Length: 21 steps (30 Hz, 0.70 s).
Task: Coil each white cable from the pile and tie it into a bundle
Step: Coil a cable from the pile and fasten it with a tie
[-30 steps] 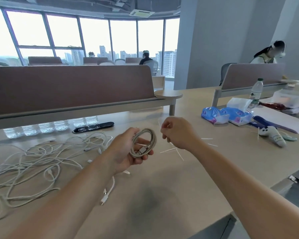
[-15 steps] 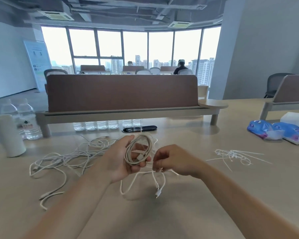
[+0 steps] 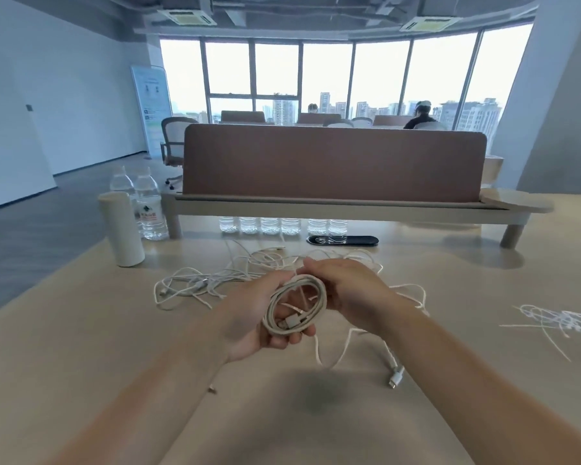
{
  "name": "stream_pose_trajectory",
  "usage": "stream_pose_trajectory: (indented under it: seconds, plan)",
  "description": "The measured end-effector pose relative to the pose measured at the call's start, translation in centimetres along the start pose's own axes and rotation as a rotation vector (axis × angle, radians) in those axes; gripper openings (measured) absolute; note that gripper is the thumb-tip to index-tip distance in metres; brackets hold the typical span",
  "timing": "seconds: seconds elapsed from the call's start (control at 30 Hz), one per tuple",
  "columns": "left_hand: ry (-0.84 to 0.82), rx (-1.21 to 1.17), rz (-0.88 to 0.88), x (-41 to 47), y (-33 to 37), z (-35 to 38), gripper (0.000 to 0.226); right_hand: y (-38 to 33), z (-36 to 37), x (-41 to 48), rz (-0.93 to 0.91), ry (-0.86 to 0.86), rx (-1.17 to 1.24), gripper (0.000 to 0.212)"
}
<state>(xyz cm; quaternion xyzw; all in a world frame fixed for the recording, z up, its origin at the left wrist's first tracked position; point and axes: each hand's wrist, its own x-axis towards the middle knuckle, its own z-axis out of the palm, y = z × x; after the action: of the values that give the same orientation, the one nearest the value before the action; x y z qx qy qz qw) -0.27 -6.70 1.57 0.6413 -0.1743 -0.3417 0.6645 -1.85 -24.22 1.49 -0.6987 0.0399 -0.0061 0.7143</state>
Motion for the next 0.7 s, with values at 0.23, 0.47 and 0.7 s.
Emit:
stream_pose_trajectory:
  seconds: [0.23,0.47,0.7]
  plan:
    - [0.021,0.039,-0.017,-0.9,-0.9,-2.6,0.05,0.2,2.9,1.2,-0.045,-0.164,-0.018,0.015]
    - [0.066,0.013,-0.037,-1.5,-1.4,-4.6,0.05,0.4,4.5,2.3,-0.032,0.034,0.013,0.019]
    - [0.232,-0.15,-0.033,-1.2,-0.9,-6.8,0.051,0.4,4.3,2.2,-0.075,0.169,-0.239,0.02]
